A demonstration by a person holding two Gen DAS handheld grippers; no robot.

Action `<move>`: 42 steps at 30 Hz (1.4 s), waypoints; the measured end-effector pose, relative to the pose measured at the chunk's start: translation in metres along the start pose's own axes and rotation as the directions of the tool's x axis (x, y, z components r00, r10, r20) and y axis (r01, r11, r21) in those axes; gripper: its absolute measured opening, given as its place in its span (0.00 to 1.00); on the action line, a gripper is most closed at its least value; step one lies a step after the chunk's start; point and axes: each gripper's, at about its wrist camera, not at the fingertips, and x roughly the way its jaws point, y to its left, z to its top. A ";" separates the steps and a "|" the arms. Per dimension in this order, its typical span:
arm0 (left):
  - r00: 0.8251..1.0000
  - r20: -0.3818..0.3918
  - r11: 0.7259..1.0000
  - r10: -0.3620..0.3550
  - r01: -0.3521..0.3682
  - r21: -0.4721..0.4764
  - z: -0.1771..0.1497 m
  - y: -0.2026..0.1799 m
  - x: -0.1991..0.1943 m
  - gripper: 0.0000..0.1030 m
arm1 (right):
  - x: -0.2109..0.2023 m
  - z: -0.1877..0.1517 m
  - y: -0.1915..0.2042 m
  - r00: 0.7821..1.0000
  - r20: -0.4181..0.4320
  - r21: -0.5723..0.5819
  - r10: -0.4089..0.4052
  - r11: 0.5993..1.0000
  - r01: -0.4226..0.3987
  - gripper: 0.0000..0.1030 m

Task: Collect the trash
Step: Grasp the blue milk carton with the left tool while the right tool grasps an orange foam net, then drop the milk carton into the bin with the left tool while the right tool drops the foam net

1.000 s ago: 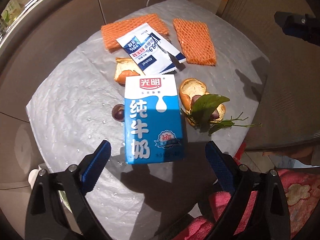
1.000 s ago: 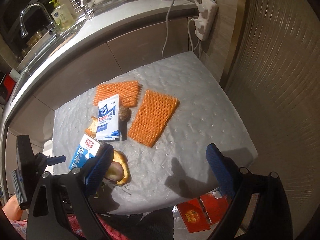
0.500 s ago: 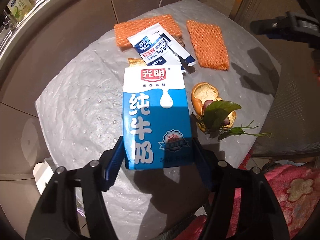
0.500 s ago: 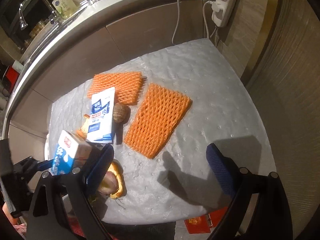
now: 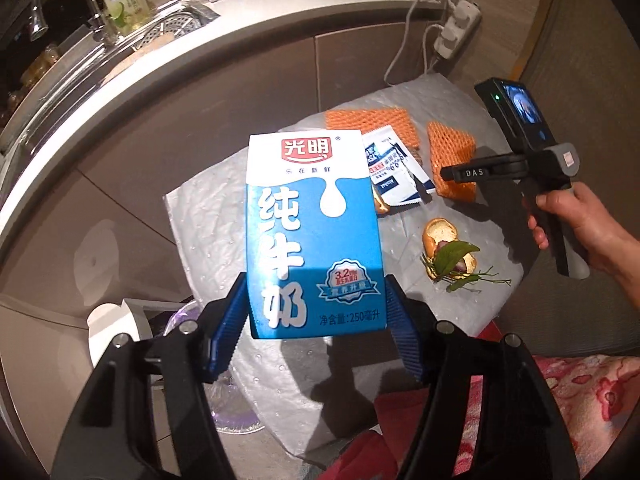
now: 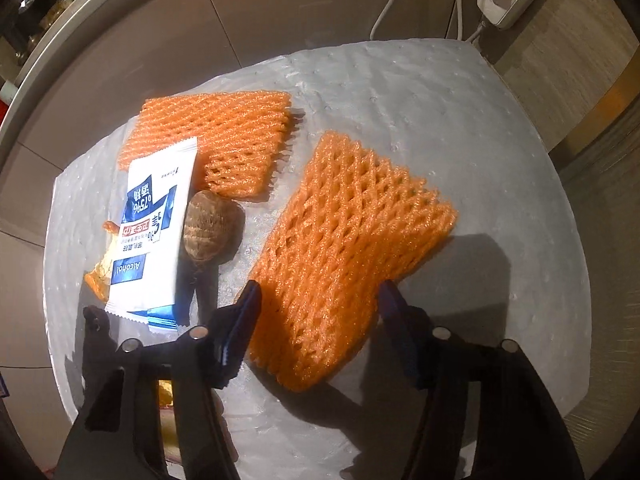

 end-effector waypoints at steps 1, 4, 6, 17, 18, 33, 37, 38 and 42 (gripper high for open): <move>1.000 0.006 1.000 0.010 -0.010 -0.015 -0.002 0.005 -0.003 0.62 | -0.001 -0.001 0.000 1.000 0.006 0.001 0.007 1.000 -0.007 0.46; 0.999 0.013 0.998 0.035 -0.034 -0.053 -0.008 0.025 -0.010 0.62 | -0.006 -0.005 0.000 0.999 0.013 0.023 0.048 0.999 -0.048 0.22; 0.999 0.012 0.996 0.044 -0.043 -0.078 -0.012 0.038 -0.014 0.62 | -0.014 -0.008 -0.002 0.998 0.035 0.041 0.057 0.997 -0.059 0.20; 0.996 0.008 0.973 0.090 -0.087 -0.213 -0.056 0.116 -0.025 0.61 | -0.125 -0.019 0.035 0.967 0.210 0.019 0.141 0.989 -0.148 0.20; 0.996 0.002 0.971 0.089 -0.087 -0.221 -0.062 0.122 -0.023 0.61 | -0.136 -0.021 0.044 0.961 0.226 0.008 0.157 0.987 -0.163 0.20; 0.979 -0.196 0.963 0.052 -0.101 -0.249 -0.135 0.186 0.092 0.61 | -0.185 -0.047 0.171 0.924 0.232 -0.149 0.303 0.950 -0.274 0.20; 0.973 -0.229 0.968 0.037 -0.092 -0.234 -0.139 0.188 0.103 0.61 | -0.185 -0.058 0.188 0.929 0.212 -0.154 0.302 0.949 -0.274 0.20; 0.971 -0.237 0.969 0.032 -0.089 -0.232 -0.139 0.188 0.104 0.61 | -0.185 -0.060 0.191 0.931 0.207 -0.152 0.301 0.950 -0.274 0.20; 0.971 -0.235 0.973 0.028 -0.081 -0.217 -0.143 0.190 0.101 0.69 | -0.185 -0.067 0.202 0.934 0.198 -0.154 0.298 0.950 -0.270 0.20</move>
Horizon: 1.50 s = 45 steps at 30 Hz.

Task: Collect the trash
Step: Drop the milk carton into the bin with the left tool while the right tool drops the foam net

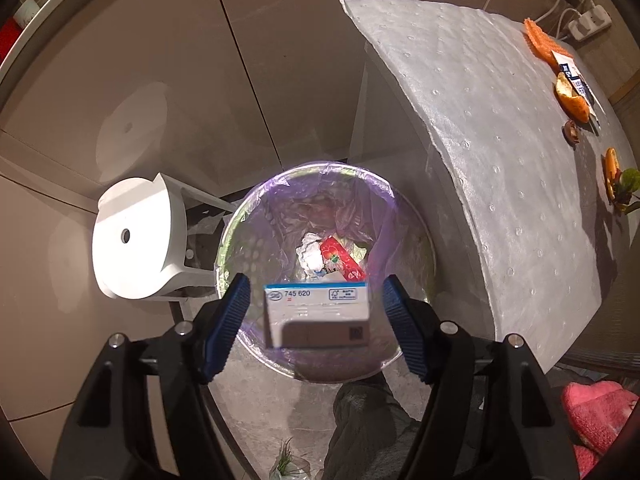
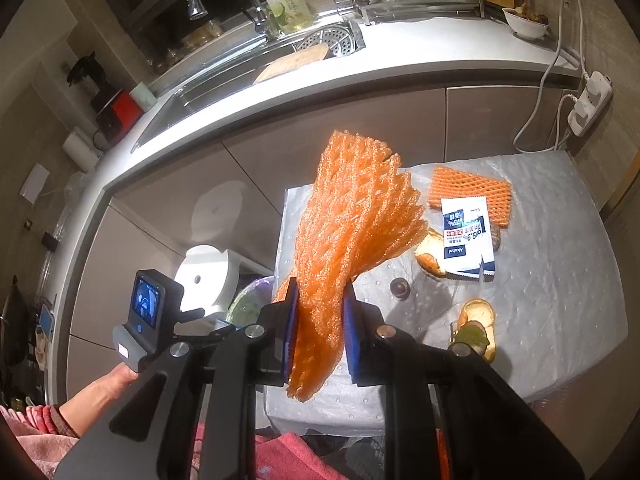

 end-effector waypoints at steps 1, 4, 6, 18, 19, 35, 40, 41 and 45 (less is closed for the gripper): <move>1.000 0.007 1.000 -0.002 0.002 0.004 -0.001 0.001 -0.002 0.72 | 0.001 -0.001 0.003 1.000 -0.004 -0.002 0.001 1.000 -0.001 0.20; 1.000 0.016 1.000 -0.011 0.011 0.012 -0.002 0.004 -0.009 0.73 | 0.003 -0.005 0.010 1.000 -0.008 -0.012 0.001 1.000 -0.001 0.20; 0.999 0.029 1.000 -0.017 0.017 0.016 -0.002 0.005 -0.015 0.73 | 0.005 -0.007 0.013 1.000 -0.013 -0.019 0.004 1.000 -0.004 0.20; 0.978 0.208 1.000 -0.003 0.008 -0.020 -0.014 0.016 -0.126 0.85 | 0.060 -0.032 0.070 0.990 -0.127 -0.132 0.063 0.988 -0.080 0.20; 0.976 0.220 1.000 0.003 0.003 -0.027 -0.016 0.018 -0.135 0.86 | 0.068 -0.036 0.076 0.987 -0.143 -0.144 0.070 0.985 -0.091 0.20; 0.964 0.244 0.963 0.108 -0.041 -0.266 -0.093 0.066 -0.189 0.90 | 0.190 -0.094 0.161 0.905 -0.417 -0.317 0.081 0.921 -0.228 0.20; 0.960 0.250 0.944 0.126 -0.038 -0.327 -0.103 0.079 -0.200 0.90 | 0.247 -0.109 0.187 0.868 -0.496 -0.402 -0.004 0.888 -0.225 0.20; 0.958 0.252 0.940 0.135 -0.043 -0.340 -0.105 0.081 -0.203 0.90 | 0.260 -0.112 0.191 0.857 -0.515 -0.410 -0.025 0.885 -0.221 0.20; 0.951 0.258 0.918 0.167 -0.055 -0.392 -0.112 0.087 -0.210 0.90 | 0.307 -0.132 0.201 0.816 -0.561 -0.485 -0.142 0.855 -0.185 0.20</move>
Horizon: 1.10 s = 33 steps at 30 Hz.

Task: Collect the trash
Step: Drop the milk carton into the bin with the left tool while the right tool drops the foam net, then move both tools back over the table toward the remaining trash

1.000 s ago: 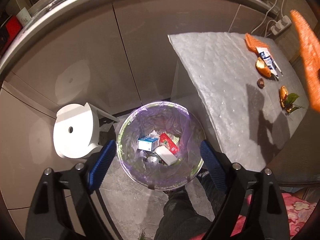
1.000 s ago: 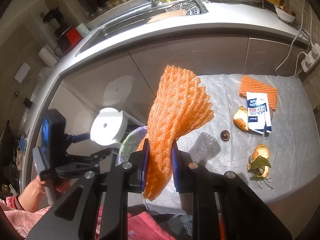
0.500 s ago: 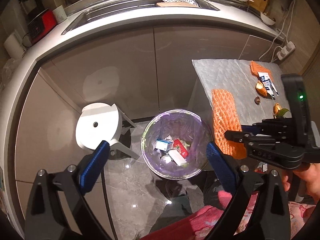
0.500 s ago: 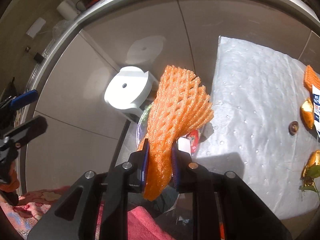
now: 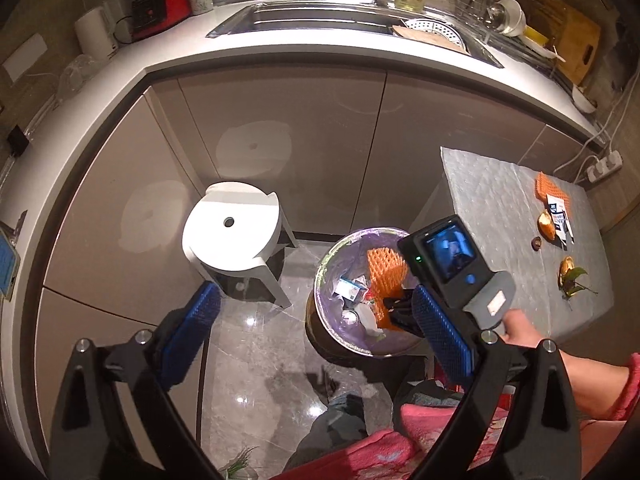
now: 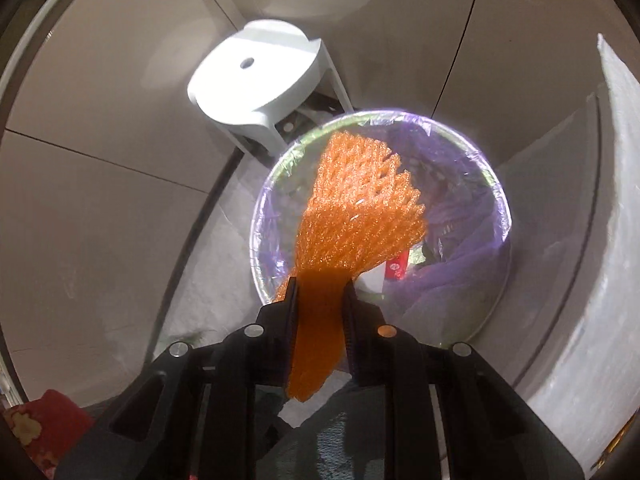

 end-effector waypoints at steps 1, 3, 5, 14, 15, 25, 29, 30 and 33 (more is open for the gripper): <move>1.000 0.003 1.000 0.003 -0.003 -0.013 -0.001 0.002 -0.002 0.90 | 0.011 0.003 0.003 0.999 -0.026 -0.016 -0.021 1.000 0.020 0.20; 1.000 0.006 0.999 0.015 -0.015 -0.032 -0.005 0.007 -0.006 0.90 | 0.030 0.008 0.008 0.996 -0.065 -0.043 -0.056 0.998 0.053 0.20; 1.000 0.007 0.998 0.029 -0.029 -0.050 -0.008 0.012 -0.008 0.90 | 0.045 0.014 0.011 0.992 -0.099 -0.054 -0.078 0.996 0.073 0.22; 0.999 0.003 0.994 0.046 -0.046 -0.095 -0.011 0.022 -0.006 0.90 | 0.043 0.021 0.010 0.988 -0.106 -0.059 -0.114 0.992 0.108 0.71; 0.999 0.005 0.995 0.041 -0.040 -0.095 -0.010 0.022 -0.005 0.90 | 0.032 0.020 0.008 0.991 -0.084 -0.051 -0.101 0.994 0.097 0.74; 0.998 0.058 0.999 -0.029 0.027 0.028 0.025 -0.007 -0.004 0.90 | -0.161 -0.022 -0.050 0.928 0.370 0.200 -0.042 0.979 -0.035 0.98; 0.995 0.078 0.992 -0.070 0.061 0.114 0.044 -0.034 -0.004 0.90 | -0.231 -0.069 -0.086 0.862 0.485 0.311 -0.145 0.950 -0.015 0.98; 0.994 0.080 0.989 -0.081 0.070 0.133 0.049 -0.043 -0.003 0.90 | -0.245 -0.083 -0.095 0.845 0.502 0.340 -0.187 0.940 0.006 0.98; 0.990 0.081 0.977 -0.119 0.102 0.187 0.060 -0.072 -0.001 0.91 | -0.277 -0.123 -0.118 0.797 0.519 0.425 -0.308 0.902 0.072 0.98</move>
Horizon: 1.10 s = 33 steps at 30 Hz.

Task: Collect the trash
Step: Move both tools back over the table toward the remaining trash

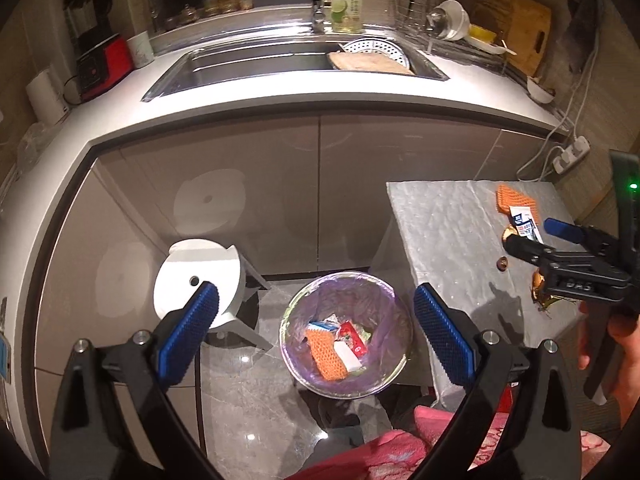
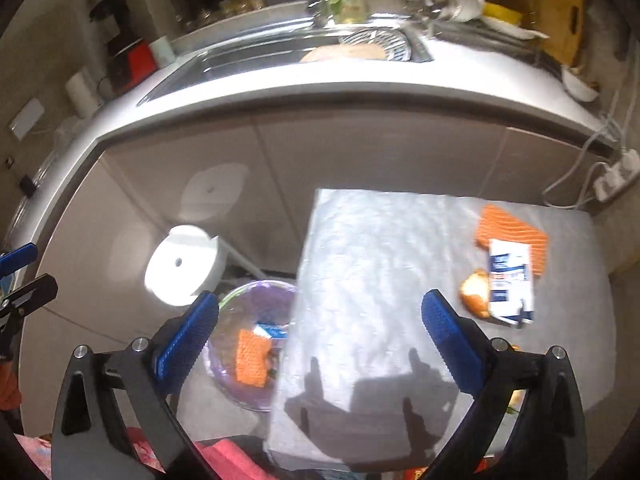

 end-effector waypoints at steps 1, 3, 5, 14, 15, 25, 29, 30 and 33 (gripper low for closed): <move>1.000 0.003 1.000 -0.015 0.015 0.016 0.004 -0.009 0.002 0.92 | -0.012 -0.002 -0.013 0.999 0.022 0.016 -0.034 0.999 0.033 0.98; 0.999 0.006 0.998 -0.040 0.040 0.053 0.012 -0.028 0.006 0.93 | -0.034 -0.006 -0.039 0.995 0.052 0.060 -0.089 0.994 0.086 0.98; 0.998 0.006 0.994 -0.068 0.067 0.082 0.018 -0.046 0.010 0.92 | -0.050 -0.012 -0.066 0.989 0.067 0.114 -0.135 0.985 0.127 0.98; 0.983 -0.033 0.965 -0.182 0.185 0.185 0.034 -0.125 0.032 0.92 | -0.084 -0.041 -0.150 0.958 0.076 0.262 -0.277 0.932 0.249 0.98; 0.982 -0.036 0.960 -0.187 0.190 0.204 0.035 -0.134 0.034 0.93 | -0.085 -0.045 -0.154 0.956 0.072 0.272 -0.284 0.928 0.255 0.98; 0.968 -0.089 0.927 -0.234 0.250 0.278 0.042 -0.200 0.062 0.92 | -0.052 -0.058 -0.192 0.965 0.013 0.251 -0.261 0.935 0.249 0.98; 0.975 -0.072 0.929 -0.210 0.222 0.297 0.043 -0.209 0.059 0.92 | -0.009 -0.052 -0.208 0.982 -0.010 0.231 -0.188 0.955 0.185 0.98; 0.977 -0.070 0.931 -0.201 0.212 0.298 0.043 -0.210 0.058 0.92 | 0.003 -0.050 -0.212 0.985 -0.018 0.223 -0.172 0.960 0.172 0.98; 0.983 -0.073 0.940 -0.170 0.184 0.288 0.044 -0.213 0.060 0.92 | 0.034 -0.046 -0.220 0.989 -0.043 0.196 -0.139 0.970 0.144 0.93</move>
